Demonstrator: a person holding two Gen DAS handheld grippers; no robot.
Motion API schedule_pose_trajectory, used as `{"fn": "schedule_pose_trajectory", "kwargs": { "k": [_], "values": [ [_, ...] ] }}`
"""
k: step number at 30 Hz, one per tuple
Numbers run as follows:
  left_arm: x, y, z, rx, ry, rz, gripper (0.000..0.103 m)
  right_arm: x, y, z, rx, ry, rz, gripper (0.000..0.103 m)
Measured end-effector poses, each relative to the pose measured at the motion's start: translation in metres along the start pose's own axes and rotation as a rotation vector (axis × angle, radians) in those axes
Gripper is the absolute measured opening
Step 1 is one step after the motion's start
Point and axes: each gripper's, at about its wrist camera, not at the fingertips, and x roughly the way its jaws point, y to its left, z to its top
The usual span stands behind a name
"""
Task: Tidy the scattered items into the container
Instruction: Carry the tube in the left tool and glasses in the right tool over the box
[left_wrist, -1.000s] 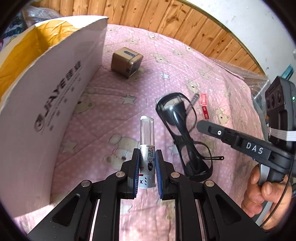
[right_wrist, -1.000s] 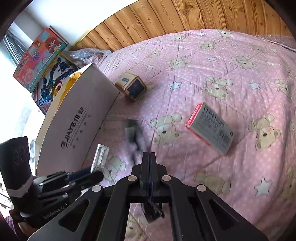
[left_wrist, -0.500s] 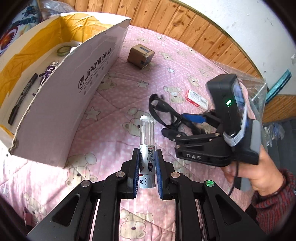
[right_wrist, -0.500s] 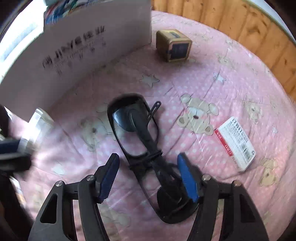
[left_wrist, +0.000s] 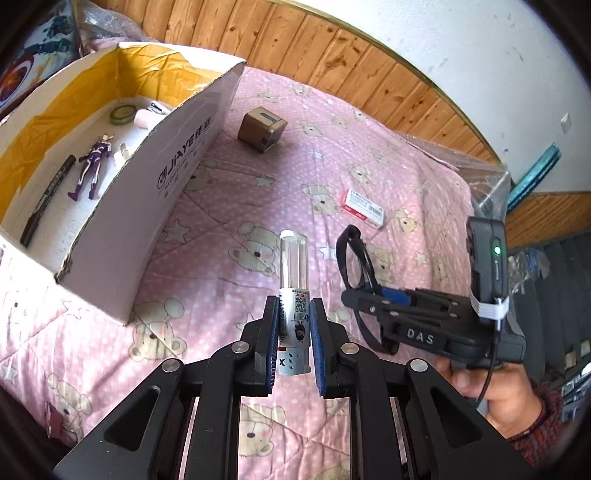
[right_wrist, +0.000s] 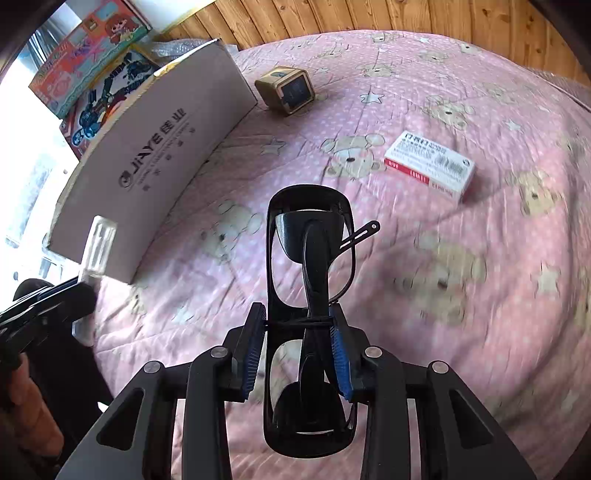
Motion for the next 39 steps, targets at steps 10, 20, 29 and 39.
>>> {"fn": "schedule_pose_trajectory", "kwargs": {
  "k": [10,20,29,39],
  "values": [
    [-0.047,0.007,-0.011,0.042,-0.074,-0.006,0.016,-0.041,0.070,-0.022,-0.005,-0.086,0.087,0.035],
    [-0.110,0.032,0.006,0.010,-0.199,-0.033,0.016,-0.095,0.148,-0.003,-0.095,-0.206,0.182,0.035],
    [-0.150,0.051,0.033,-0.006,-0.293,-0.038,0.016,-0.114,0.202,0.032,-0.193,-0.259,0.204,0.036],
    [-0.160,0.070,0.062,-0.049,-0.335,-0.044,0.016,-0.114,0.237,0.076,-0.251,-0.281,0.201,0.036]
  ]
}}
